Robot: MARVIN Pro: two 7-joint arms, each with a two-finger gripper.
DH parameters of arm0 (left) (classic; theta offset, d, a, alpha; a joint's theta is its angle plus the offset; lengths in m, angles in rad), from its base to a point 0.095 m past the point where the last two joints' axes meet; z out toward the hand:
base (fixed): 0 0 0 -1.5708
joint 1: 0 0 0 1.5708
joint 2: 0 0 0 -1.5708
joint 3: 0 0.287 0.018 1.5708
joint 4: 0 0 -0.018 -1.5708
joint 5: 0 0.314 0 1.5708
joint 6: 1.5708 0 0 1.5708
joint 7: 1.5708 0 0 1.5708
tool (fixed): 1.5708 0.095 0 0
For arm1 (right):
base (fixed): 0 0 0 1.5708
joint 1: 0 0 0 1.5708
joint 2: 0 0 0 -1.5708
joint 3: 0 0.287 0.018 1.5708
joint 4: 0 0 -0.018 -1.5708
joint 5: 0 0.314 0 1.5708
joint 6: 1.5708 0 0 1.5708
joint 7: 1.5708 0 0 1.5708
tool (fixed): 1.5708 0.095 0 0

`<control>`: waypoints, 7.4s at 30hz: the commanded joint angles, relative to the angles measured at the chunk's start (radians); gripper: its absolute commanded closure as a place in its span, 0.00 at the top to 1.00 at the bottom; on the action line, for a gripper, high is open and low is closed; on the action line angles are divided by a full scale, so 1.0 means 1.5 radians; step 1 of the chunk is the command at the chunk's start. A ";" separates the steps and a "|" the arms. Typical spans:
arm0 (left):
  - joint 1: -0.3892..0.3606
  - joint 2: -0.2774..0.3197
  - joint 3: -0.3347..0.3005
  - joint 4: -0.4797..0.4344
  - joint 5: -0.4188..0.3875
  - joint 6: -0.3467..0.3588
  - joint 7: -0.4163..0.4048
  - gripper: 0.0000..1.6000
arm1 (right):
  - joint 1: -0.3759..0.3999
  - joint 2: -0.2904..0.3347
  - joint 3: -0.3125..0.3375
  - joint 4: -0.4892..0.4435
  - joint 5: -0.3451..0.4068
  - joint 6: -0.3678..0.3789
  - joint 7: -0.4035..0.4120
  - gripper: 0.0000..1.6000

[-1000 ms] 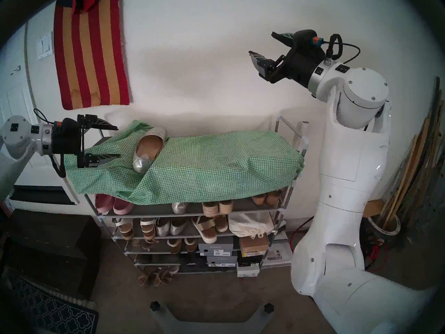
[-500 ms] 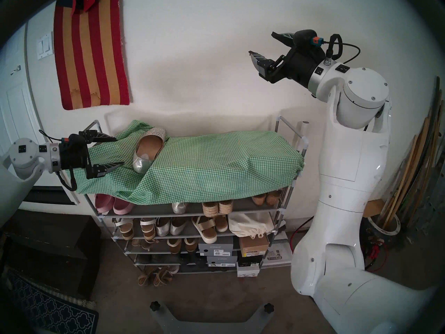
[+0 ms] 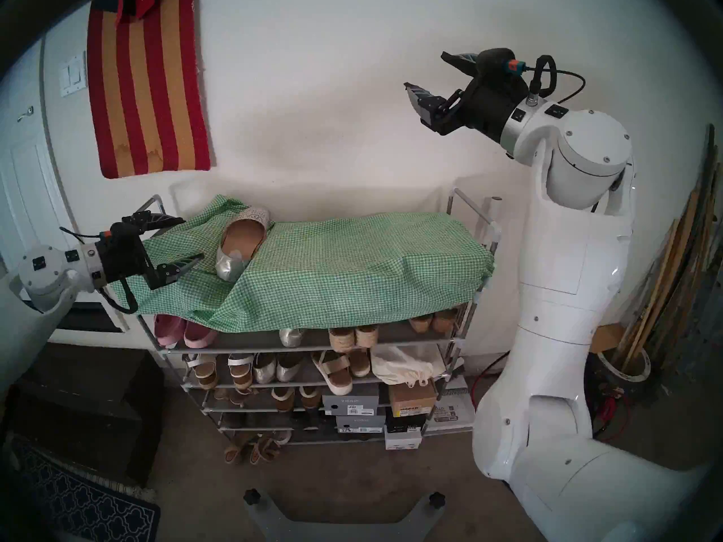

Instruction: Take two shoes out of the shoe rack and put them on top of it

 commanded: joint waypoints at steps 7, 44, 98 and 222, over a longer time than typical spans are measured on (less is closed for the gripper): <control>0.103 -0.053 -0.071 -0.045 0.008 -0.031 0.103 1.00 | 0.073 -0.033 -0.047 0.014 0.038 0.006 0.021 1.00; 0.380 -0.285 -0.285 -0.265 0.197 -0.062 0.373 1.00 | -0.166 -0.049 -0.168 -0.184 0.203 0.252 0.212 1.00; 0.425 -0.354 -0.296 -0.336 0.297 -0.005 0.442 1.00 | -0.469 0.200 -0.462 -0.318 0.351 0.308 0.072 1.00; 0.422 -0.360 -0.298 -0.336 0.297 -0.008 0.433 1.00 | -0.040 -0.011 -0.661 0.462 0.011 0.038 -0.041 1.00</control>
